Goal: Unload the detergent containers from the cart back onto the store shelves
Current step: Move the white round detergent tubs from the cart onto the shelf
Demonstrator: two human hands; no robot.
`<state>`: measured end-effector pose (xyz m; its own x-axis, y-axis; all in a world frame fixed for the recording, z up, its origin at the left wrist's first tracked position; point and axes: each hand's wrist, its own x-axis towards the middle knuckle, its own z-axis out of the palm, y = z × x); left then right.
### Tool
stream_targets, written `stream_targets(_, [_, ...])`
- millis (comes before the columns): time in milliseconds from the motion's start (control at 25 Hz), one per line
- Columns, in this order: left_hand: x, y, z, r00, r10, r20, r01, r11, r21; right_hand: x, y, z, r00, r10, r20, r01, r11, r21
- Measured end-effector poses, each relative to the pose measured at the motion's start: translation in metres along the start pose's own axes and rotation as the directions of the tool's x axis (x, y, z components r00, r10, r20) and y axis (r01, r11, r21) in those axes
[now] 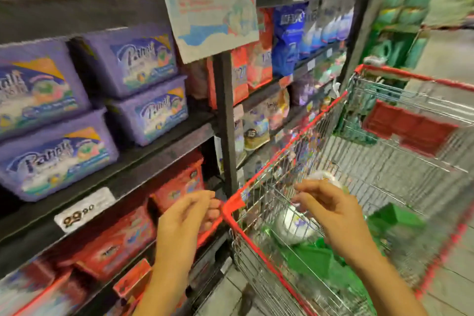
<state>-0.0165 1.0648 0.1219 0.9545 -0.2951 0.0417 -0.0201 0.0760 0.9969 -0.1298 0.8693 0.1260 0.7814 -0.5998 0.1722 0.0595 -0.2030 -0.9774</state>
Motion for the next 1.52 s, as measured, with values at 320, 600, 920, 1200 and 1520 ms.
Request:
stream_targets(320, [-0.064, -0.054, 0.15, 0.98, -0.146, 0.135, 0.14, 0.988, 0.06, -0.033, 0.06, -0.161, 0.987, 0.152, -0.042, -0.154, 0.988, -0.029])
stream_targets(600, [-0.091, -0.077, 0.278, 0.957, -0.246, 0.156, 0.241, 0.969, 0.05, 0.001, 0.08, -0.286, 0.97, 0.242, 0.033, -0.232, 0.956, -0.18])
stream_targets(920, [0.03, -0.104, 0.364, 0.946, -0.267, 0.185, 0.243, 0.959, 0.142, 0.142, 0.123, -0.335, 0.95, 0.293, 0.106, -0.242, 0.909, -0.339])
stream_targets(1200, [0.156, -0.172, 0.422, 0.892, -0.449, 0.048, 0.425, 0.872, 0.244, 0.289, 0.207, -0.359, 0.883, 0.453, 0.122, -0.341, 0.798, -0.497])
stream_targets(1520, [0.209, -0.307, 0.449, 0.749, -0.652, -0.115, 0.645, 0.68, 0.348, 0.351, 0.372, -0.345, 0.653, 0.734, 0.186, -0.574, 0.64, -0.511])
